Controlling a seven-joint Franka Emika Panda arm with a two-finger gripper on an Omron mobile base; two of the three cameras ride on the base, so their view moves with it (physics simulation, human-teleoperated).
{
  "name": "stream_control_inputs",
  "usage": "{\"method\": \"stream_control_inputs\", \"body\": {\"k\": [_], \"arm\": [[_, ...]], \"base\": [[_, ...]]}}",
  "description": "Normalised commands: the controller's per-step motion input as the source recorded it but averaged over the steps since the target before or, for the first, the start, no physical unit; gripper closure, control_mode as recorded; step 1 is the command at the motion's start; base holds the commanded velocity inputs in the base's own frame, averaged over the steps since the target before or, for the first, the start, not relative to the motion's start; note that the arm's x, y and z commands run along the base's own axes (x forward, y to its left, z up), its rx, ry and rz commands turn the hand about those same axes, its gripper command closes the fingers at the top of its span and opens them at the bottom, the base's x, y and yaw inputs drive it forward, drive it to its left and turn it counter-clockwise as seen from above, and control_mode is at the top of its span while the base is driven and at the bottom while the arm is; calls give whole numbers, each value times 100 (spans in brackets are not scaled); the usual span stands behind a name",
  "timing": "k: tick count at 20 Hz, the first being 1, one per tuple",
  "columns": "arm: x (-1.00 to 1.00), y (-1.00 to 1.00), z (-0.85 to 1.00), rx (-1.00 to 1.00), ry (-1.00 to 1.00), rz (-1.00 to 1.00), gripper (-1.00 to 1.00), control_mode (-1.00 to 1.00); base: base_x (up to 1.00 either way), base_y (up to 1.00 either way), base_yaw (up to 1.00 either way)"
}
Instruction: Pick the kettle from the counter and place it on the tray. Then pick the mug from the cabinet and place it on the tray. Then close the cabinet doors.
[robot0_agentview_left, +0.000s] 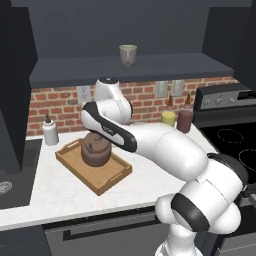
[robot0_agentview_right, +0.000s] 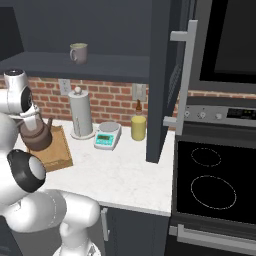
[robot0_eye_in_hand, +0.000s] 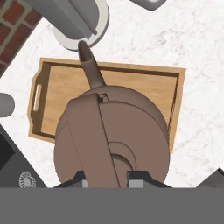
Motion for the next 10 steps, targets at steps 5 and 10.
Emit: {"method": "stream_control_inputs", "body": {"k": [5,10], "arm": [[9,18,-18,0,-2,0,100,-100],[4,17,-22,0,-1,0,100,-100]], "base": [[0,0,0],[0,0,0]]}}
